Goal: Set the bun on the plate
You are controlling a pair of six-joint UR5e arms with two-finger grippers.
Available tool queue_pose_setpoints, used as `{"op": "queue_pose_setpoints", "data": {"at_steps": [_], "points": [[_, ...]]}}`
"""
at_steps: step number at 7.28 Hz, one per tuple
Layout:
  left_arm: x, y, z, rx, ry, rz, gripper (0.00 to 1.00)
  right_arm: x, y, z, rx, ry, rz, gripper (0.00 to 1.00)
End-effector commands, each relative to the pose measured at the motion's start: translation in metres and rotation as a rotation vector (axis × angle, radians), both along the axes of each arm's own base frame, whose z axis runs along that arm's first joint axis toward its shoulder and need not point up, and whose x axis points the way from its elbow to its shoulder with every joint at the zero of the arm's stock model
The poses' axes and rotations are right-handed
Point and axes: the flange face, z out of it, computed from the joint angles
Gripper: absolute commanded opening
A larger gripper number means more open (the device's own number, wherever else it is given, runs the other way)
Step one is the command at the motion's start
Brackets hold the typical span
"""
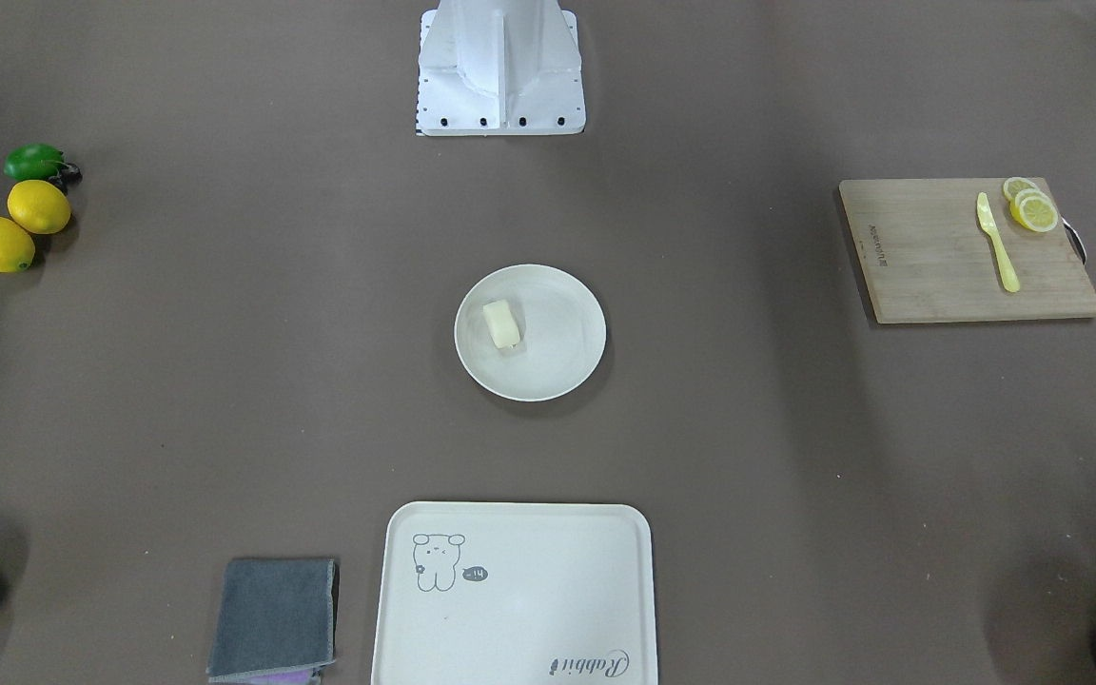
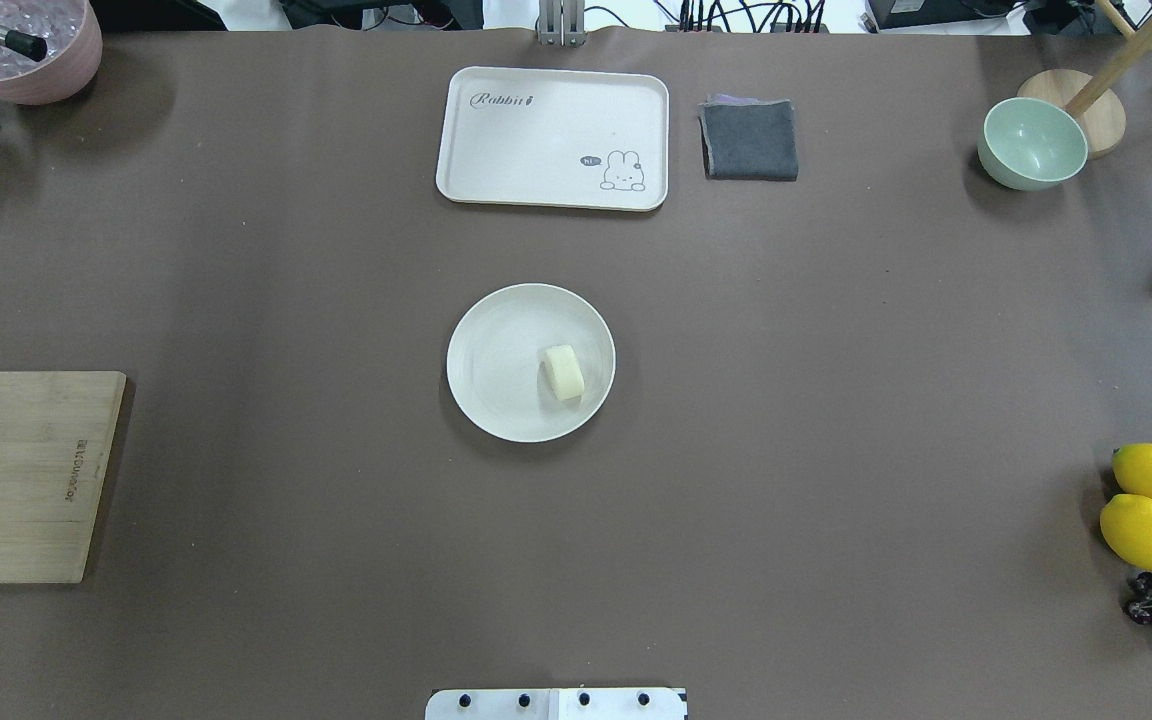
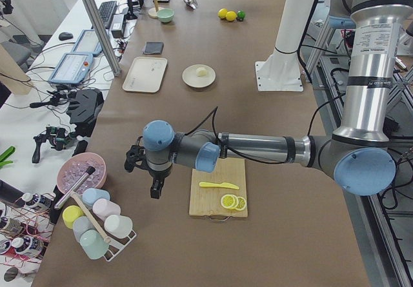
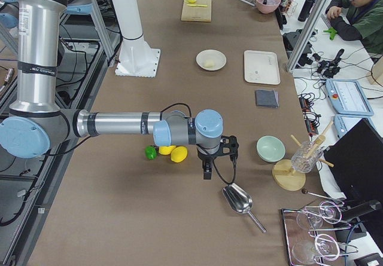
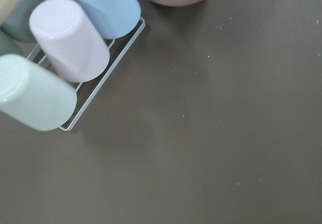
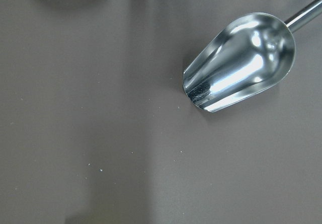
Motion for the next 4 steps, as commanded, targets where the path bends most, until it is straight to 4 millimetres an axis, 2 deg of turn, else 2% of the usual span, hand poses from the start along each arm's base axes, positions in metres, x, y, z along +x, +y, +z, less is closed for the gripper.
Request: {"op": "queue_pose_setpoints", "data": {"at_steps": [1, 4], "points": [[-0.006, 0.012, 0.01, -0.016, 0.015, -0.002, 0.98, 0.001, -0.001, -0.002, 0.005, 0.005, 0.007, 1.0], [-0.008, 0.005, -0.005, -0.003, 0.013, -0.012, 0.98, 0.0, -0.004, -0.005, 0.0, 0.003, 0.018, 1.0]]}}
